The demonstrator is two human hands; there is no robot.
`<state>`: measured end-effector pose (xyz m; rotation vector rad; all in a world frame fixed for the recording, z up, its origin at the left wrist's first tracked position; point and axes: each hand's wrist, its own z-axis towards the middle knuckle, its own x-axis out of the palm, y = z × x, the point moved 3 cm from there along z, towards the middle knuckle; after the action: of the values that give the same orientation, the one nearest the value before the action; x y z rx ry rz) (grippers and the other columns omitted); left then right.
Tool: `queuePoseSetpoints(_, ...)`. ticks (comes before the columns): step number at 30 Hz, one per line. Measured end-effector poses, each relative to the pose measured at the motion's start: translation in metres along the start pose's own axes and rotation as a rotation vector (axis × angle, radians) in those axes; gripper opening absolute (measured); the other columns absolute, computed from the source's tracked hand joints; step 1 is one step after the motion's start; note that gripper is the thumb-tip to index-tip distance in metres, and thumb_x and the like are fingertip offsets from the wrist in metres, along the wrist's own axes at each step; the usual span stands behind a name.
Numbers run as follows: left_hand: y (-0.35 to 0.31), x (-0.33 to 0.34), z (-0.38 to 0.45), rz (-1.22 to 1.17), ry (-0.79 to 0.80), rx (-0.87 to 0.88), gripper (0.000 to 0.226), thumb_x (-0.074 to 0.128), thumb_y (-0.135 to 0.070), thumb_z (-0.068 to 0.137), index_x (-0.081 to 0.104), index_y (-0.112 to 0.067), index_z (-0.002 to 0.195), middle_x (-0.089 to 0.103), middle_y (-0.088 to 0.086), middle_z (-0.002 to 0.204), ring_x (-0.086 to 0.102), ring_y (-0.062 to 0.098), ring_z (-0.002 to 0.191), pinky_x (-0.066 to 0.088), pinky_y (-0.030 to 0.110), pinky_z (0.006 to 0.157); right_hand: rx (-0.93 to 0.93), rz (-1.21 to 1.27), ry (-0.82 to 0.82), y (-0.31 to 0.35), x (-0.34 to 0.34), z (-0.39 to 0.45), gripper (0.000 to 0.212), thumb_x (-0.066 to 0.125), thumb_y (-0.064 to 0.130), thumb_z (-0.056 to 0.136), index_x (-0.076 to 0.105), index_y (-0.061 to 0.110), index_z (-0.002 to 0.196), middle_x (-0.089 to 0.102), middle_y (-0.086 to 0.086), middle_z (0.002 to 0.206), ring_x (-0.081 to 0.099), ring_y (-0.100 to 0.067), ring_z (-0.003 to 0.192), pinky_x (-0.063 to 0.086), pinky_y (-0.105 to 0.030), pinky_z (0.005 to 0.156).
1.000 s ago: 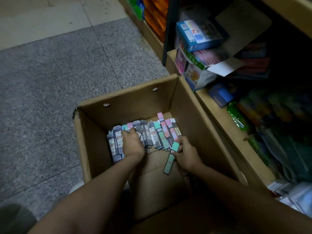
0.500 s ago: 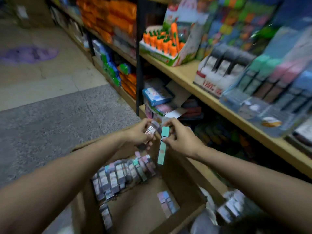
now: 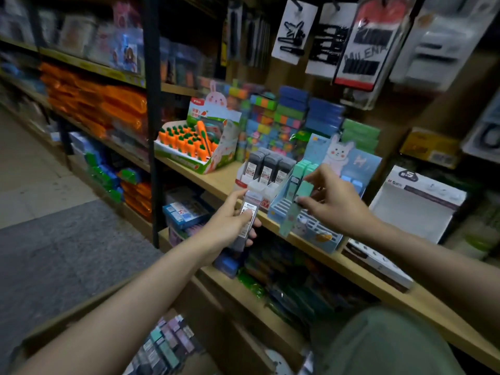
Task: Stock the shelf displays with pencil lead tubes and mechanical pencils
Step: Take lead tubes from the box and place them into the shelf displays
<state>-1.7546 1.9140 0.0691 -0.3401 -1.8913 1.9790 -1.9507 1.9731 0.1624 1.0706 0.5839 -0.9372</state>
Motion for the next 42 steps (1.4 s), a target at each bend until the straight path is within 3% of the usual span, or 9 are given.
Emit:
queuePoseSetpoints(2,-0.004,0.004,0.005,-0.041,0.013,0.011,0.037,0.047,-0.014,0.101,0.044,-0.044,0.122,0.069,0.001,0.075,0.063,0.013,0.06,0.053,0.029,0.053,-0.015,-0.059,-0.092,-0.003,-0.025,0.009,0.031,0.074,0.027,0.085,0.046,0.027,0.1,0.061,0.005,0.092,0.063,-0.003,0.073,0.047,-0.015,0.058)
queuePoseSetpoints(5,-0.007,0.007,0.014,-0.093,0.002,0.002,0.03,0.047,-0.013,0.1,0.047,-0.042,0.11,0.069,0.003,0.084,0.065,0.01,0.06,0.055,0.029,0.056,-0.03,-0.128,-0.221,-0.007,-0.049,0.021,0.031,0.075,0.024,0.084,0.049,0.023,0.101,0.062,0.002,0.103,0.067,-0.008,0.071,0.057,-0.036,0.066)
queuePoseSetpoints(8,-0.006,0.009,0.023,-0.142,-0.03,-0.018,0.026,0.044,-0.011,0.1,0.043,-0.024,0.123,0.068,0.004,0.087,0.065,0.009,0.06,0.055,0.029,0.058,-0.005,-0.147,-0.247,-0.014,-0.049,0.031,0.031,0.077,0.02,0.082,0.052,0.022,0.099,0.062,-0.001,0.102,0.069,-0.014,0.07,0.058,-0.045,0.069)
queuePoseSetpoints(13,0.0,0.008,0.032,-0.151,-0.063,-0.006,0.028,0.045,-0.011,0.101,0.043,-0.015,0.128,0.07,0.004,0.091,0.069,0.007,0.066,0.056,0.027,0.06,-0.064,-0.192,-0.229,-0.017,-0.016,0.046,0.029,0.076,0.015,0.083,0.053,0.017,0.101,0.056,-0.003,0.103,0.065,-0.021,0.08,0.054,-0.038,0.072)
queuePoseSetpoints(17,0.005,0.003,0.037,-0.169,-0.072,-0.002,0.025,0.047,-0.009,0.1,0.048,-0.014,0.125,0.073,0.003,0.09,0.07,0.01,0.073,0.057,0.029,0.064,-0.063,-0.243,-0.233,-0.019,0.005,0.058,0.027,0.075,0.013,0.083,0.056,0.012,0.102,0.057,-0.006,0.102,0.06,-0.025,0.086,0.052,-0.044,0.077)
queuePoseSetpoints(23,0.008,0.0,0.046,-0.116,-0.118,0.002,0.025,0.048,-0.011,0.101,0.052,-0.014,0.125,0.074,-0.001,0.099,0.066,0.016,0.093,0.054,0.041,0.092,-0.053,-0.292,-0.24,-0.024,0.014,0.068,0.026,0.074,0.015,0.084,0.056,0.014,0.103,0.057,-0.002,0.101,0.054,-0.021,0.094,0.052,-0.044,0.082)
queuePoseSetpoints(30,0.009,0.006,0.048,-0.156,-0.116,-0.033,0.025,0.048,-0.012,0.1,0.052,-0.018,0.125,0.071,0.0,0.106,0.067,0.015,0.097,0.052,0.029,0.074,-0.04,-0.263,-0.245,-0.022,0.021,0.081,0.028,0.076,0.017,0.082,0.059,0.017,0.104,0.057,0.002,0.099,0.057,-0.019,0.094,0.055,-0.044,0.081)
queuePoseSetpoints(33,0.007,0.006,0.048,-0.156,-0.122,-0.038,0.025,0.05,-0.013,0.1,0.054,-0.021,0.123,0.065,0.005,0.115,0.064,0.019,0.103,0.054,0.029,0.074,-0.007,-0.277,-0.227,-0.026,0.027,0.082,0.03,0.077,0.018,0.081,0.06,0.017,0.106,0.062,-0.003,0.104,0.058,-0.019,0.091,0.054,-0.041,0.082)
queuePoseSetpoints(42,0.013,0.005,0.049,-0.099,-0.168,0.007,0.03,0.06,-0.012,0.095,0.06,-0.017,0.125,0.065,0.003,0.115,0.062,0.013,0.104,0.053,0.023,0.077,0.005,-0.324,-0.262,-0.029,0.038,0.073,0.03,0.073,0.019,0.085,0.062,0.012,0.112,0.062,-0.007,0.108,0.059,-0.022,0.096,0.052,-0.036,0.084)
